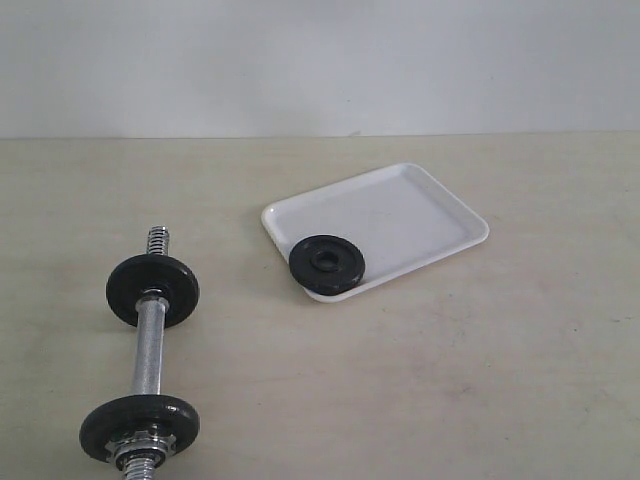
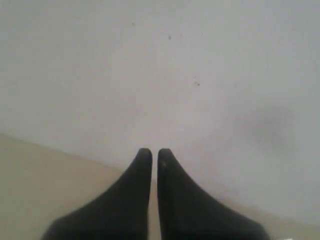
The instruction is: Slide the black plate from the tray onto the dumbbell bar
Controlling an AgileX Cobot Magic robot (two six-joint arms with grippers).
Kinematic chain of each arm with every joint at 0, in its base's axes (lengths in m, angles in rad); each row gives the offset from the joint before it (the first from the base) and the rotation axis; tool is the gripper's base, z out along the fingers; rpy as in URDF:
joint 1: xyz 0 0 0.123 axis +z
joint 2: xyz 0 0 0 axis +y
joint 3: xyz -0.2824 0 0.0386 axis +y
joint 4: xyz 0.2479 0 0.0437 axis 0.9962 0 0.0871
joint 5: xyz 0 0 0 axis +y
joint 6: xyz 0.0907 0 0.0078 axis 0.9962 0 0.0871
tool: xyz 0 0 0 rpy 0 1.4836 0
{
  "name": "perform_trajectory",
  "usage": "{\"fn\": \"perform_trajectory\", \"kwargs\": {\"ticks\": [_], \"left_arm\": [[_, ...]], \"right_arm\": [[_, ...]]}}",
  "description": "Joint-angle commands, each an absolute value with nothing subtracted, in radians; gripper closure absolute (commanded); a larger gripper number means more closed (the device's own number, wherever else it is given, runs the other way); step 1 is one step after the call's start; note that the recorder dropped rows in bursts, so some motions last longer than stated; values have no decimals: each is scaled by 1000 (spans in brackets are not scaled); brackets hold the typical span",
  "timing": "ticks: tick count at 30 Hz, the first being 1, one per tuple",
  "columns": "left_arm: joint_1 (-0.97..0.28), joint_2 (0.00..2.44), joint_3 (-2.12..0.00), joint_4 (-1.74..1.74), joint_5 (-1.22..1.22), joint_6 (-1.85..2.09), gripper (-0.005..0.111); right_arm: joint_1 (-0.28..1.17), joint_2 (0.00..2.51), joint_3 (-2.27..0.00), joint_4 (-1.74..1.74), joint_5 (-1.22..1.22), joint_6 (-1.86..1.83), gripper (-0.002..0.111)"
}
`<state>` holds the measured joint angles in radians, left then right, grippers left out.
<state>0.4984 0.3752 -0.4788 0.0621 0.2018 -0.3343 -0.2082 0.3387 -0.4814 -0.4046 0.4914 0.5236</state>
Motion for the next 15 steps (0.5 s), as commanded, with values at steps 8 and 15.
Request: {"fn": "perform_trajectory", "kwargs": {"ticks": [8, 15], "left_arm": [[418, 758, -641, -349, 419, -35, 103], [418, 751, -641, -489, 421, -29, 103]], "right_arm": [[-210, 769, -733, 273, 634, -11, 109], [-210, 769, -733, 460, 645, -149, 109]]}}
